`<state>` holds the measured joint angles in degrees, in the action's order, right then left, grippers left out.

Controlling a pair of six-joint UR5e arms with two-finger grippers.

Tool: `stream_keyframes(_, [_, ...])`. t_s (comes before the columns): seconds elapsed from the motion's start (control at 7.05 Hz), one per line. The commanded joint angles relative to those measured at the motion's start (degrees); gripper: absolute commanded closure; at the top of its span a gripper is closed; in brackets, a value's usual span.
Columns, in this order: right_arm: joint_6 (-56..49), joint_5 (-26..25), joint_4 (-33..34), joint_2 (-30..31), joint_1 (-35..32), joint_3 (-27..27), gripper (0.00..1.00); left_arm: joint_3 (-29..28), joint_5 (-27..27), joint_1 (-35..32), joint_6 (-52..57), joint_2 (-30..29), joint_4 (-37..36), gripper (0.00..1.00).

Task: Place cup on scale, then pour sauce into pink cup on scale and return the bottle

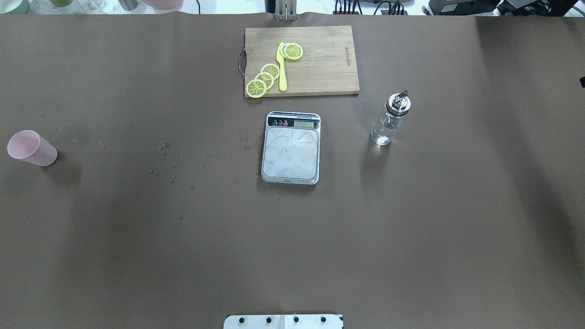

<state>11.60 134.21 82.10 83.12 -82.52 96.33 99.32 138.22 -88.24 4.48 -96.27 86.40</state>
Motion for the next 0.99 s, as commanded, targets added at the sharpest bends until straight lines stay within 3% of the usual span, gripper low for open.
stream_keyframes(0.0, [0.1, 0.1, 0.0, 0.2, 0.0, 0.0, 0.0, 0.0, 0.0, 0.0, -0.1, 0.0, 0.0, 0.03])
stream_keyframes(0.43, [2.5, -0.1, 0.1, 0.2, 0.0, 1.0, 0.0, -1.4, 0.0, 0.5, -1.0, -1.1, -0.1, 0.03])
stream_keyframes(0.85, [2.1, -0.1, 0.4, 0.6, 0.1, 1.1, 0.0, -7.0, -1.1, 4.9, -4.1, -7.3, 0.2, 0.03])
